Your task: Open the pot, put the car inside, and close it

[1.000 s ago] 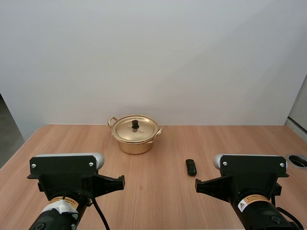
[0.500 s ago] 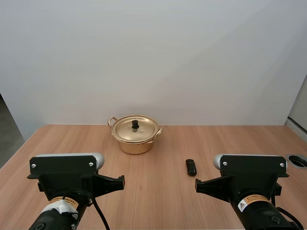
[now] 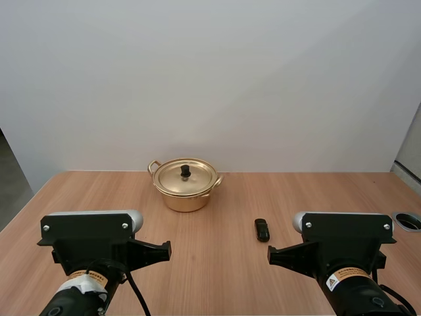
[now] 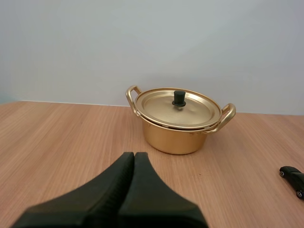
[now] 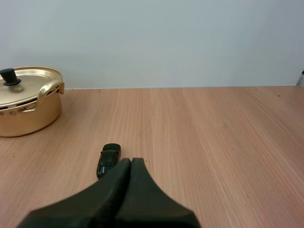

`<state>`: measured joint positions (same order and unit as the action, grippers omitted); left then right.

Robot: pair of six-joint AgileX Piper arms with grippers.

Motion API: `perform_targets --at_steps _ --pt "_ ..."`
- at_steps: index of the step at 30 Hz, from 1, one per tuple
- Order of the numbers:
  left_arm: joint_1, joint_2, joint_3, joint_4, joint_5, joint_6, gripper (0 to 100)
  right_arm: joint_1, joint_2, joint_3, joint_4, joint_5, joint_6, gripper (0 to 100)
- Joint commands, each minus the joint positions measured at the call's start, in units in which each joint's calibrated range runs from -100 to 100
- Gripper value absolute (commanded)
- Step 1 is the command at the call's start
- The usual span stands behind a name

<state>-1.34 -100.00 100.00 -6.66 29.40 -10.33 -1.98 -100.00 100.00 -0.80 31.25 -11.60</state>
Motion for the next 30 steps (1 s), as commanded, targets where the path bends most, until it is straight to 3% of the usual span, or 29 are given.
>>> perform_targets --at_steps 1,7,8,10,13,16,18,21,24,26,30 --pt "-0.02 0.00 0.00 -0.03 -0.08 -0.04 2 0.02 0.00 0.00 0.05 0.02 0.07 0" --pt "-0.02 0.00 0.00 -0.03 -0.08 -0.04 2 0.02 0.00 0.00 0.40 -0.18 0.07 0" --pt "-0.02 0.00 0.00 -0.47 0.00 -0.48 2 0.02 0.00 0.00 3.12 -0.18 0.53 0" --pt "0.05 0.00 0.00 -3.59 -0.13 -1.27 2 0.02 0.00 0.00 5.77 0.00 0.47 0" --pt "0.23 0.00 0.00 -9.00 -1.20 -1.38 2 0.02 0.00 0.00 3.02 -1.82 -0.96 0" --pt "0.14 0.00 -2.94 -15.79 -15.54 -0.88 2 0.02 0.00 -6.56 -4.69 -4.87 -2.29 0" --pt "0.14 0.00 -7.68 -15.44 -29.40 1.06 2 0.02 0.00 -12.64 -7.02 -5.07 -2.29 0" --pt "0.14 0.00 -14.99 -12.13 -46.76 10.15 2 0.02 0.00 -23.13 -10.08 -1.00 -1.82 0" --pt "0.51 0.00 -22.93 -14.54 -41.16 18.30 2 0.02 0.00 -32.92 -8.84 14.37 -1.45 0" --pt "0.57 0.00 -27.38 -14.54 -32.62 19.53 2 0.02 0.00 -37.77 -3.48 20.44 -1.45 0" --pt "0.57 0.00 -30.64 -14.54 -18.88 19.35 2 0.02 1.48 -40.80 7.73 22.49 -15.05 0"
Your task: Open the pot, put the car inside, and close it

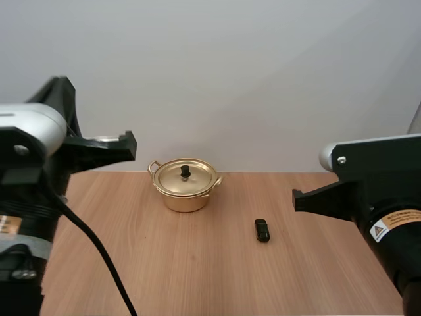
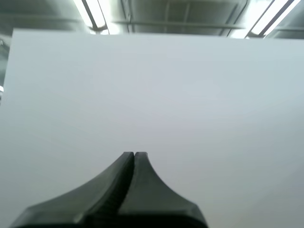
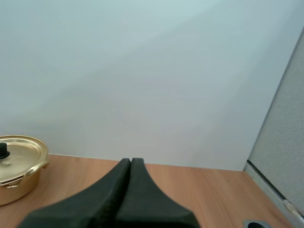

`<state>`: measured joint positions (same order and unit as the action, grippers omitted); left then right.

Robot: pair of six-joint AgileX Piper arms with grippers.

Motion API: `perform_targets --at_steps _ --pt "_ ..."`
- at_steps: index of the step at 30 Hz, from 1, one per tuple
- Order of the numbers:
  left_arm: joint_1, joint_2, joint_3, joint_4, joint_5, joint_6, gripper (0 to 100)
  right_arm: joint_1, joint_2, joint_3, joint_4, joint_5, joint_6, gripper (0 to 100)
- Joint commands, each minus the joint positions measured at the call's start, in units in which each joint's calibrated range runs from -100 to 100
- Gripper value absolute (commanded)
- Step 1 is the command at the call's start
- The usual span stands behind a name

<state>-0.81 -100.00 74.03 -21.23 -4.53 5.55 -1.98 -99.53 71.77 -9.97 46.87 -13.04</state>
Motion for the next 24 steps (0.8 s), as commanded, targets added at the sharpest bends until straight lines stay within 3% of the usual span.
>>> perform_targets --at_steps 1,6,11,15,19,24 --pt "0.03 0.00 -4.68 0.03 17.06 3.38 2 0.02 1.67 -12.56 19.24 7.06 -17.41 0" --pt "0.03 0.00 -4.68 2.33 27.52 3.56 2 0.02 4.95 -12.44 27.96 8.81 -24.20 0" --pt "0.03 0.00 -4.68 5.97 34.32 3.56 2 0.02 6.72 -12.44 28.13 8.81 -26.80 0" --pt "0.03 2.77 -4.68 7.30 29.47 4.70 0 0.08 9.98 -12.44 28.37 8.81 -27.57 0" --pt "0.05 13.48 -8.06 6.97 42.01 10.19 0 0.01 17.11 -12.44 28.24 11.29 -28.02 0" --pt "1.42 35.95 -16.92 3.55 61.20 20.74 0 -0.84 27.35 -12.44 28.98 16.57 -28.75 0"
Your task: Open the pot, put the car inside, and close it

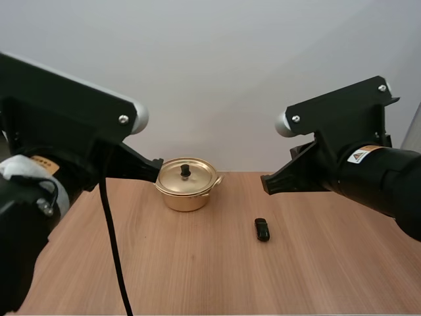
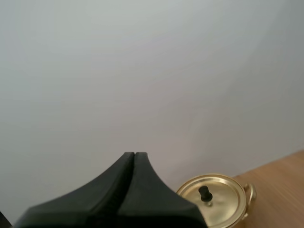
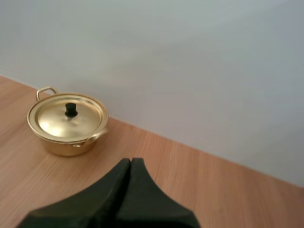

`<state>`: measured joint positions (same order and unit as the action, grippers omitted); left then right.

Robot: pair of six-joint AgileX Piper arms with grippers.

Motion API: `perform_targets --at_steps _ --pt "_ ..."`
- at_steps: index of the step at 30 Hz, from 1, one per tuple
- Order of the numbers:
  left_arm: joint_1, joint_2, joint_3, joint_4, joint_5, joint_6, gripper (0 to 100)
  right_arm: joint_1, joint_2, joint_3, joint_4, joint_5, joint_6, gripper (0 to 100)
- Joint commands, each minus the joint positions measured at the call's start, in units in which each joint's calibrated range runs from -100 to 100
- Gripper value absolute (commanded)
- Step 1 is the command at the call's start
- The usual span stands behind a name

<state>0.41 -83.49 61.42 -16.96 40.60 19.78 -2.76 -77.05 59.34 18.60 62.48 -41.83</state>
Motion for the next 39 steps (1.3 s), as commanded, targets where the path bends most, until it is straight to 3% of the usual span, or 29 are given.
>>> perform_targets --at_steps 1,10,12,13,16,19,22,29,39 --pt "0.21 23.31 -6.18 -1.01 16.92 6.63 0 -0.05 6.78 -0.02 1.23 1.33 0.04 0" --pt "0.14 56.24 -26.92 -8.66 22.19 8.77 0 -0.05 14.27 -0.02 2.24 0.00 -0.27 1" --pt "0.14 61.89 -31.66 -8.70 27.39 8.56 5 -0.05 14.29 -0.02 2.24 -0.62 -0.36 20" --pt "0.14 63.94 -33.81 -8.86 29.09 7.95 10 -0.05 14.29 -0.02 2.24 -0.78 -0.36 28" --pt "0.14 71.03 -39.19 -10.08 33.55 6.39 39 -0.05 14.29 -0.02 2.12 -0.96 -0.36 49" --pt "-0.04 77.08 -44.14 -10.24 37.07 4.25 76 -0.05 14.29 -0.02 2.12 -0.96 -0.36 50" --pt "-0.53 82.96 -47.75 -9.87 39.58 3.72 93 -0.05 14.29 -0.02 2.01 -0.30 -0.36 51" --pt "-2.12 94.64 -53.48 -7.30 40.22 1.26 92 -0.05 14.29 -0.02 2.01 0.73 -0.36 50" --pt "-2.24 102.71 -54.42 -6.38 39.85 0.92 88 -0.05 14.29 -0.02 1.70 0.34 -0.36 50"
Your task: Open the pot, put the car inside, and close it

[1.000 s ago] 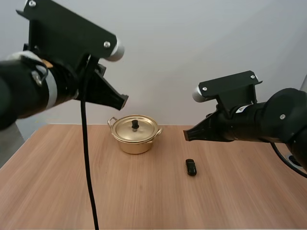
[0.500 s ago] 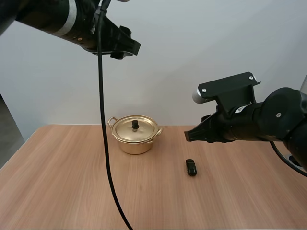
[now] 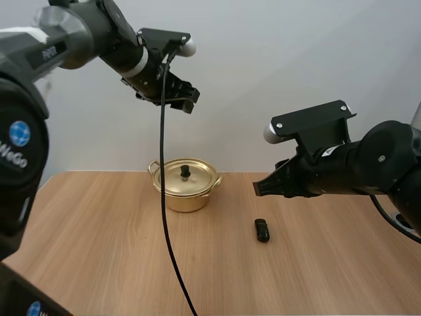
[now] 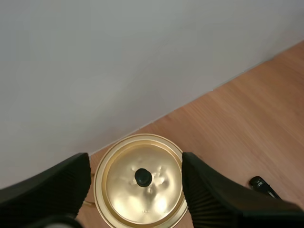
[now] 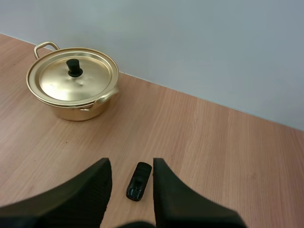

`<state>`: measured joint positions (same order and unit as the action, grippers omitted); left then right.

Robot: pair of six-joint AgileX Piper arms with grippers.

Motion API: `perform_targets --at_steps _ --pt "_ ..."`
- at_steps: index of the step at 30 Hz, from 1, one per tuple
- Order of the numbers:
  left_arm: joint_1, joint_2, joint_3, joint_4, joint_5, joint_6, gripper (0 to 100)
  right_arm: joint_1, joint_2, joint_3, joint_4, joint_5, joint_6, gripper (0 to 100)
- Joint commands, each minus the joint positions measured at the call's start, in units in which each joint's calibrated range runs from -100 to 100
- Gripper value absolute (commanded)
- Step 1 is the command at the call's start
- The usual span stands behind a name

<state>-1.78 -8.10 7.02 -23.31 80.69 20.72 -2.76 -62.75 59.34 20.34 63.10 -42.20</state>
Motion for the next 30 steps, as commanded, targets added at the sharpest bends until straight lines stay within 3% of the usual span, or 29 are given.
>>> perform_targets --at_steps 1,10,17,21,28,30 --pt "-0.05 27.63 -0.08 -0.03 -0.65 -0.01 88 -0.05 -0.01 -0.02 -0.05 -0.28 0.00 50" --pt "-0.30 29.08 -0.08 -0.03 -5.76 1.85 88 -0.05 -0.01 -0.02 -0.05 -0.28 0.00 50" --pt "-2.07 30.06 -0.08 0.39 -9.31 2.48 88 -0.05 -0.01 -0.02 -0.47 -0.26 0.00 50" --pt "-2.32 31.15 -0.08 2.01 -12.52 2.15 88 -0.05 0.25 -0.02 -0.48 -0.26 0.00 50" --pt "-2.32 31.27 -0.08 8.18 -12.07 -0.68 77 -0.05 1.24 -0.02 -0.48 -0.51 0.00 50" --pt "-2.32 31.27 -0.08 8.63 -11.89 -0.87 69 -0.05 1.24 -0.02 -0.48 -0.51 0.00 50"
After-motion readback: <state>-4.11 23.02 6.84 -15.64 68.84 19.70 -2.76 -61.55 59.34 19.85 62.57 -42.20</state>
